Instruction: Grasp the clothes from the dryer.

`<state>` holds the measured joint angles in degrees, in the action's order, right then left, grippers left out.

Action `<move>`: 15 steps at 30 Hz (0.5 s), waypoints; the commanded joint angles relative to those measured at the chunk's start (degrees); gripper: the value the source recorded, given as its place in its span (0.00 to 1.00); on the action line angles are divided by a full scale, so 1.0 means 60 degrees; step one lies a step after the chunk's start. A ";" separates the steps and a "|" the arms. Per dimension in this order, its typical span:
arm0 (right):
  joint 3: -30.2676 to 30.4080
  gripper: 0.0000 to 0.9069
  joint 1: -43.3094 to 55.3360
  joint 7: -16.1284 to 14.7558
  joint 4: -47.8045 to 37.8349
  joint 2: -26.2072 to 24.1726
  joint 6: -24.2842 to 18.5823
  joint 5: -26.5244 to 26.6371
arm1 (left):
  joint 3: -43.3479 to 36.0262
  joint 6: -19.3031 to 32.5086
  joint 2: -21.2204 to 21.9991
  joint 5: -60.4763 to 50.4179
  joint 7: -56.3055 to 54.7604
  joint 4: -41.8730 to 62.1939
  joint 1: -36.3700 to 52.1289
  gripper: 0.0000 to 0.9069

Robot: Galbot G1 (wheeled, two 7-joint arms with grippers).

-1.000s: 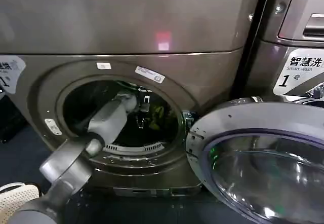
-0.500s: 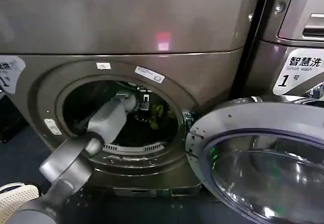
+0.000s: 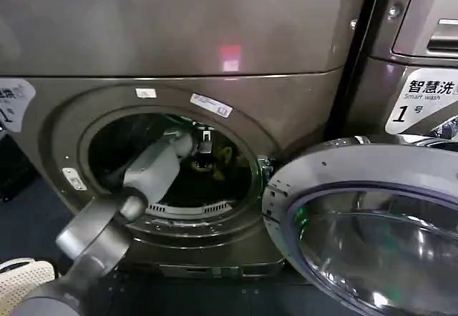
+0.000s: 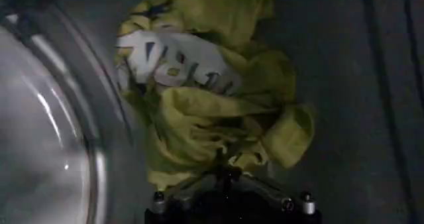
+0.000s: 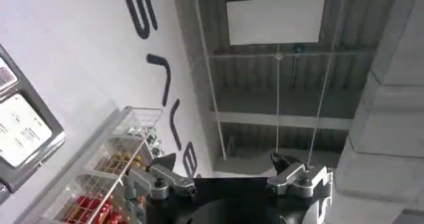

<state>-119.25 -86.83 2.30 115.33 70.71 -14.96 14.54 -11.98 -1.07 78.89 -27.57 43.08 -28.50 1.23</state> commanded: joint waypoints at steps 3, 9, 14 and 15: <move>0.0145 1.00 0.0098 -0.0006 0.0059 0.0086 0.0008 -0.0052 | 0.2854 -0.1735 0.0103 0.3260 -0.3622 -0.1827 -0.1865 0.00; 0.0057 1.00 0.0076 0.0009 0.0043 0.0065 0.0035 -0.0072 | 0.3675 -0.1792 0.0629 0.5631 -0.7329 -0.2344 -0.2332 0.00; -0.0007 1.00 0.0080 0.0109 -0.0006 0.0056 0.0088 -0.0182 | 0.4180 -0.1855 0.0911 0.6944 -0.9585 -0.2704 -0.2370 0.00; -0.0014 1.00 0.0079 0.0136 -0.0013 0.0056 0.0096 -0.0203 | 0.4206 -0.1829 0.0928 0.7029 -0.9893 -0.2746 -0.2360 0.00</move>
<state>-119.20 -86.44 2.76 115.36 71.06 -14.49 13.63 7.45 -10.68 82.60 1.03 6.89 -41.36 -10.60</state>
